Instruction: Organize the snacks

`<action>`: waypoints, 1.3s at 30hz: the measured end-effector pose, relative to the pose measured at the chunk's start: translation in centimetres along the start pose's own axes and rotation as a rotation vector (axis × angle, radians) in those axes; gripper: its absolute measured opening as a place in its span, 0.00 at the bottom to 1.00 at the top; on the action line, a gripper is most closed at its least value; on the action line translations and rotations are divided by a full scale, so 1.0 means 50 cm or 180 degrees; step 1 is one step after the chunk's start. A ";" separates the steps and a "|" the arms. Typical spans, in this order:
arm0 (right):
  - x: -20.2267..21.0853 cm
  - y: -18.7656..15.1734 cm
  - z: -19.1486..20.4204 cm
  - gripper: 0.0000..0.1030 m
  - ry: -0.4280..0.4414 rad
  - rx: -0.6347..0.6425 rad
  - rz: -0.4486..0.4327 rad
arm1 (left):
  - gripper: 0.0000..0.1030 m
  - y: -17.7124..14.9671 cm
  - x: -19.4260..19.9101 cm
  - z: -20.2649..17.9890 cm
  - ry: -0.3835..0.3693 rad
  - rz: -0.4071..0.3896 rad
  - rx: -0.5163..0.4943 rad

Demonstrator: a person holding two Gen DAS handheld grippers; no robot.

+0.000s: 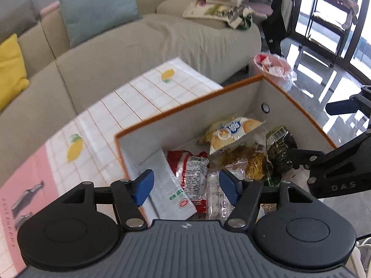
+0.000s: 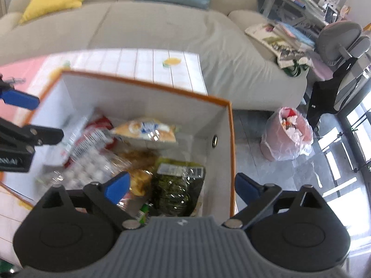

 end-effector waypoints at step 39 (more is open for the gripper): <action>0.546 -0.248 0.208 0.97 0.0086 -0.0720 -0.1577 | 0.89 -0.359 0.514 -0.009 0.1083 -0.1377 0.1062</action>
Point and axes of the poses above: each gripper's, at about its wrist camera, not at the fingertips, and x roughly against the way its jaws point, z to its left, y to its top, the point moved 8 cm from there along -x, roughly the way its jaws point, and after that the axes turned 12 degrees about -y, right-handed, at the moved point
